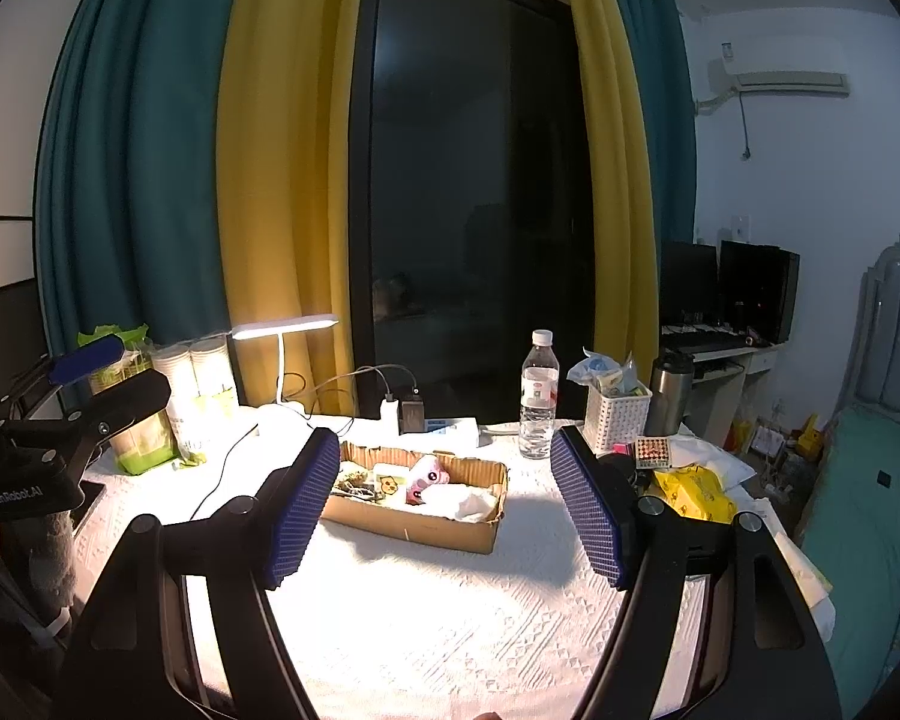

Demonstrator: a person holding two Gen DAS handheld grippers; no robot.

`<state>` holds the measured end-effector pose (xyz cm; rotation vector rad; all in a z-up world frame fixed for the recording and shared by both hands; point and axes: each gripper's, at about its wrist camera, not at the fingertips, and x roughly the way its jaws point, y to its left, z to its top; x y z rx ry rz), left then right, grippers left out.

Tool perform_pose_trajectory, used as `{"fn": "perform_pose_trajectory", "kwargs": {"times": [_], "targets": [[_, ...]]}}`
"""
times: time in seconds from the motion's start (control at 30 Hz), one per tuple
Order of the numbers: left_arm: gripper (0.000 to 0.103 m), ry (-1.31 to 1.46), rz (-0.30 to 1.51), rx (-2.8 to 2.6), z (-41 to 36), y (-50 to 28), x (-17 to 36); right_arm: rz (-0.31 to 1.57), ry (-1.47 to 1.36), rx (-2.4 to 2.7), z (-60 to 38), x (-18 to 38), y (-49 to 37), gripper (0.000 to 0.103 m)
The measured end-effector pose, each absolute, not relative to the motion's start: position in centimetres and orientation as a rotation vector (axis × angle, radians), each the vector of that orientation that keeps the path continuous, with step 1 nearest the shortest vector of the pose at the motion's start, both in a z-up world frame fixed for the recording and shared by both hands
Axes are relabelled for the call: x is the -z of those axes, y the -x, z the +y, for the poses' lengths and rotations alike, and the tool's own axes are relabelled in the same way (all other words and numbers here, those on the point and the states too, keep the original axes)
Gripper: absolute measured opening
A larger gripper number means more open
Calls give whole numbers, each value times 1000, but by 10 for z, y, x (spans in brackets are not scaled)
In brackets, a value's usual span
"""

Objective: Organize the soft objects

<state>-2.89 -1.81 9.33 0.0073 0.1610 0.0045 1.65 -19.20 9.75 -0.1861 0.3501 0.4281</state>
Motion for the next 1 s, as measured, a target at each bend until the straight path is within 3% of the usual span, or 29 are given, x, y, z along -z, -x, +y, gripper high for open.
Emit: {"fn": "perform_pose_trajectory", "kwargs": {"times": [1.0], "targets": [[98,12,200,6,-23,20,-81,366,190,-428,-196,-90,-24,76]]}}
